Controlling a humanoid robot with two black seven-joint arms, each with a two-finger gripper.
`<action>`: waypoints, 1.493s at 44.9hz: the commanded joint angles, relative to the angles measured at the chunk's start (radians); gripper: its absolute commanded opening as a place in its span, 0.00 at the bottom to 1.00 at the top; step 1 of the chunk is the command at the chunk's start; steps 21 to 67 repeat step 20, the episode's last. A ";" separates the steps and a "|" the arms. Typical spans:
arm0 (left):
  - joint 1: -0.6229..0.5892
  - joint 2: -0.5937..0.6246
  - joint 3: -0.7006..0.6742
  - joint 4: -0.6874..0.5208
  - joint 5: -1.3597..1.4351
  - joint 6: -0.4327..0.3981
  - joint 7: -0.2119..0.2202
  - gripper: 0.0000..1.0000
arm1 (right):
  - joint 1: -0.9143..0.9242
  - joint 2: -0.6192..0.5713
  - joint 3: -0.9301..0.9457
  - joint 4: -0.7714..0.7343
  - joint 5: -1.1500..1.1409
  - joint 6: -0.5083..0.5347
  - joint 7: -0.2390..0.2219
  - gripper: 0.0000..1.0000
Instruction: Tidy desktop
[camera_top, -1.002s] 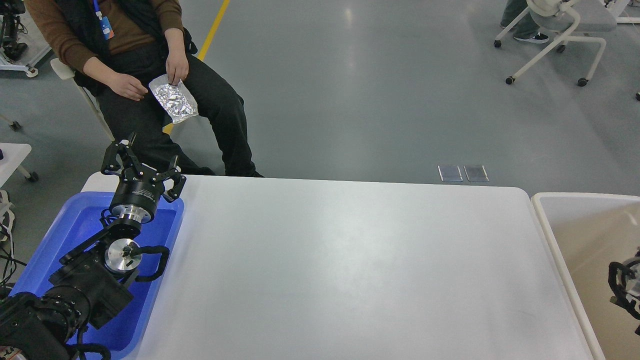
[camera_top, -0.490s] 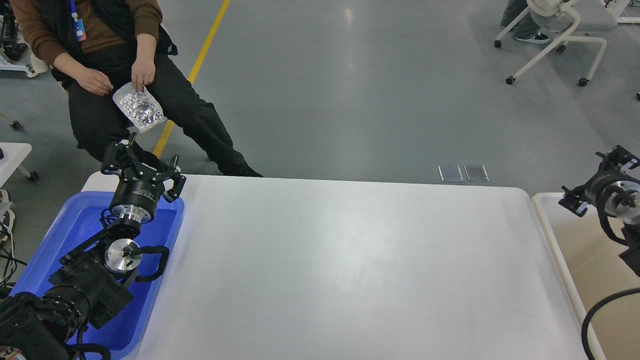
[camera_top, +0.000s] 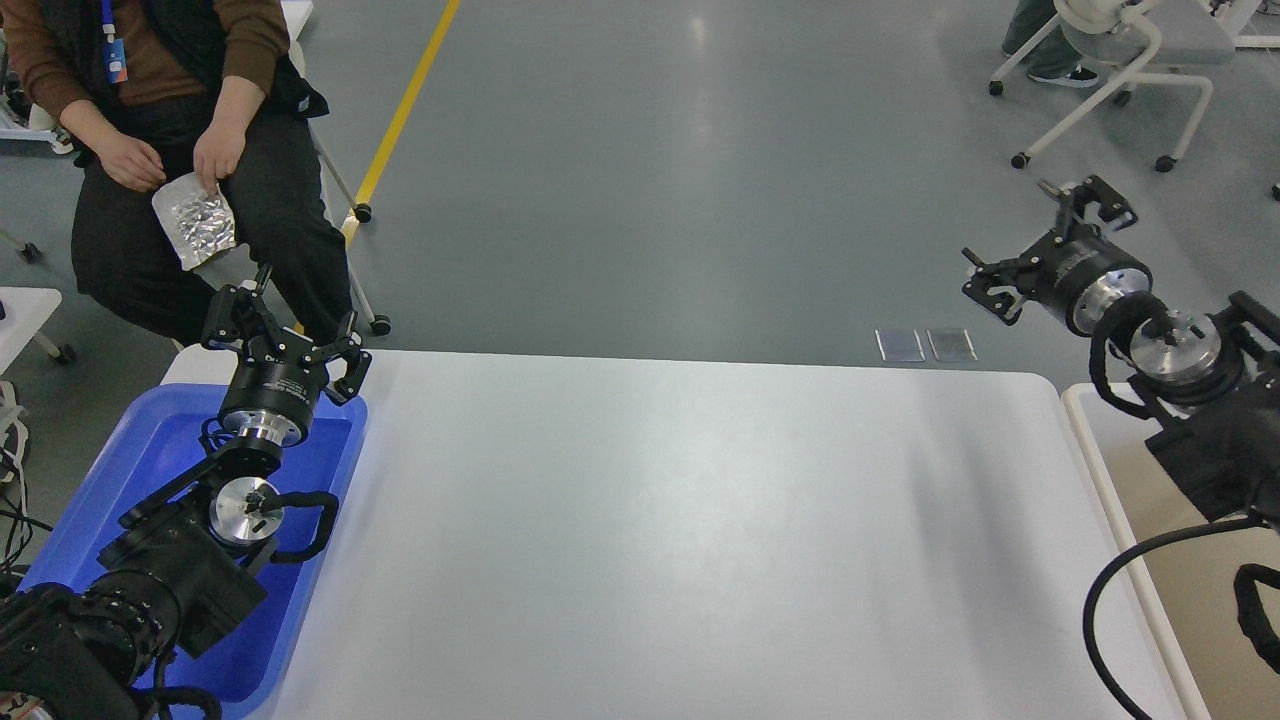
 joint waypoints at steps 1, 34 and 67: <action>0.000 0.000 -0.001 0.000 0.000 0.000 0.000 1.00 | -0.002 0.131 0.059 0.033 0.000 0.029 0.001 1.00; 0.000 0.000 0.000 0.000 0.000 0.000 0.000 1.00 | -0.103 0.229 0.085 0.032 0.000 0.101 0.052 1.00; 0.000 0.000 0.000 0.000 0.000 0.000 0.000 1.00 | -0.103 0.229 0.085 0.032 0.000 0.101 0.052 1.00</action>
